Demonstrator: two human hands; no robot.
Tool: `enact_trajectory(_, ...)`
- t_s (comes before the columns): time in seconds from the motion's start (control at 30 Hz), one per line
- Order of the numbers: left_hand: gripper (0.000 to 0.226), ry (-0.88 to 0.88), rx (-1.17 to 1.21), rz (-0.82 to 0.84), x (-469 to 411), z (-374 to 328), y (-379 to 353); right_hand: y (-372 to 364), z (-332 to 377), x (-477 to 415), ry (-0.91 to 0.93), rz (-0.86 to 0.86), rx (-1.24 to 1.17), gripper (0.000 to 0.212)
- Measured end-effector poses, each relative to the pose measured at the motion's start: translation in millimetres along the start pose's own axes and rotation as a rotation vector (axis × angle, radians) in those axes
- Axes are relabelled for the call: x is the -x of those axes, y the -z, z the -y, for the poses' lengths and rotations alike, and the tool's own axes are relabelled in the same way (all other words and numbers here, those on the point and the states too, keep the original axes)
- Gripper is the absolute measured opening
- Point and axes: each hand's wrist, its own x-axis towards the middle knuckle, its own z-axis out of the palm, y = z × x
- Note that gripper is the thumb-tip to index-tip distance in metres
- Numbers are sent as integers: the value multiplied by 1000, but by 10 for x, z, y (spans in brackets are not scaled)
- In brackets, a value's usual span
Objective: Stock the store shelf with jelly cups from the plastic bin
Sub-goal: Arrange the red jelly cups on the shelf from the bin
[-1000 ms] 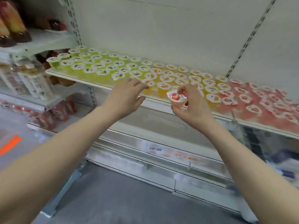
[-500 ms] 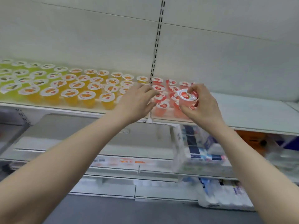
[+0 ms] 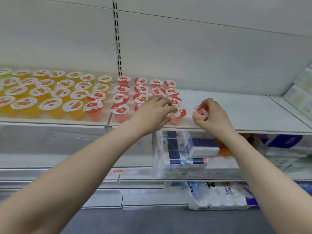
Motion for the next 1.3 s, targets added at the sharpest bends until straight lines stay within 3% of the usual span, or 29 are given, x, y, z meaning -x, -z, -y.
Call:
enact_trajectory(0.13, 31, -1, -9, 44, -71, -14, -84, -131, -70, -66, -29, 106, 27, 38)
enact_trajectory(0.5, 29, 5, 50, 9, -81, 29, -162, -153, -79, -118, -43, 126, 34, 38)
enact_trajectory(0.67, 35, 1, 81, -16, -110, 134, -75, -41, -59, -175, -13, 25, -1, 33)
enact_trajectory(0.77, 34, 64, 81, -10, -184, 291, 13, 16, -33, -336, 3, -112, -20, 25)
enact_trajectory(0.87, 34, 179, 106, 29, -314, 509, 58, 24, -17, -599, 46, -126, 13, 23)
enact_trajectory(1.13, 39, 420, 49, 81, -877, 1076, -51, -223, 141, -1549, 218, 82, 132, 33)
enact_trajectory(1.3, 45, 506, 33, 238, -1076, 1276, -247, -455, 165, -1993, 281, 164, 193, 34)
